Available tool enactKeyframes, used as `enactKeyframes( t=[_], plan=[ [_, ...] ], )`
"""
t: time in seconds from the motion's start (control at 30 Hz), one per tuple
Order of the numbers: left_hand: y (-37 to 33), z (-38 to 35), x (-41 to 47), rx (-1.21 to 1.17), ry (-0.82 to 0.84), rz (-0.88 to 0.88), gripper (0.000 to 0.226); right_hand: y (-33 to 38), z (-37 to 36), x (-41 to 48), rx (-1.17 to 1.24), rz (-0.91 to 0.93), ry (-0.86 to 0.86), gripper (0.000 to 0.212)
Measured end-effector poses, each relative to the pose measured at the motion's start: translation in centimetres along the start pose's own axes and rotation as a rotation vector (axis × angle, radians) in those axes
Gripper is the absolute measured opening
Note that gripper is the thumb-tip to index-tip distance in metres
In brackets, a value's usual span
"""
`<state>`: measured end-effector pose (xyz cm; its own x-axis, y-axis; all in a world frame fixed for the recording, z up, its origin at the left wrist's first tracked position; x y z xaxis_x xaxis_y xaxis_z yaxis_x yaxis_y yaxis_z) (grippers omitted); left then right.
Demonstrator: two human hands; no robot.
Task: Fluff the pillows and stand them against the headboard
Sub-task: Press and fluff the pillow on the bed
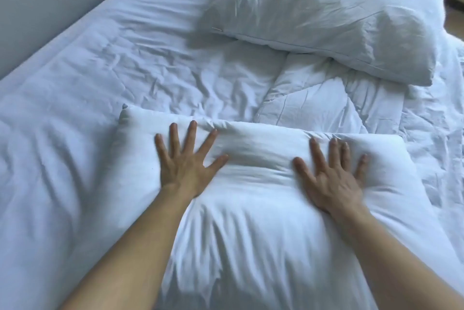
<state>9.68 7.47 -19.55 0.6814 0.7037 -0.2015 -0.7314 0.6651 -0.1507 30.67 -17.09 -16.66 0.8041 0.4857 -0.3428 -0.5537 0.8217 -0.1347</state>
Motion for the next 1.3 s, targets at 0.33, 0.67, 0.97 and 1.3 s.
enactKeyframes(
  t=[0.33, 0.67, 0.97, 1.3],
  plan=[
    [6.3, 1.7, 1.0, -0.057, 0.142, 0.186, 0.084, -4.3, -0.5, 0.4, 0.051, -0.169, 0.104, 0.087],
    [5.6, 5.1, -4.8, -0.146, 0.165, -0.044, 0.080, 7.4, 4.5, -3.1, 0.129, 0.071, -0.164, 0.079],
    [8.6, 0.3, -6.1, -0.144, 0.056, -0.072, 0.082, 21.8, -0.3, -6.0, 0.017, 0.298, -0.103, 0.080],
    [8.5, -3.0, -6.2, -0.091, 0.012, -0.107, 0.083, 21.6, -3.0, -6.6, -0.020, 0.254, -0.123, 0.076]
  ],
)
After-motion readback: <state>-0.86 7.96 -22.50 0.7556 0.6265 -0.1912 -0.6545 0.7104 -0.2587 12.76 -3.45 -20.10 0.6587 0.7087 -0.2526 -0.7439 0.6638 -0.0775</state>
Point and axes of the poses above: each hand's wrist, its own x-axis towards the middle knuckle, its own z-axis out of the back of the hand, y = z × x, the point moved 3 cm from there along x, towards the middle knuckle, and after that the axes turned 7 degrees about -x, right-handed, at the moved point
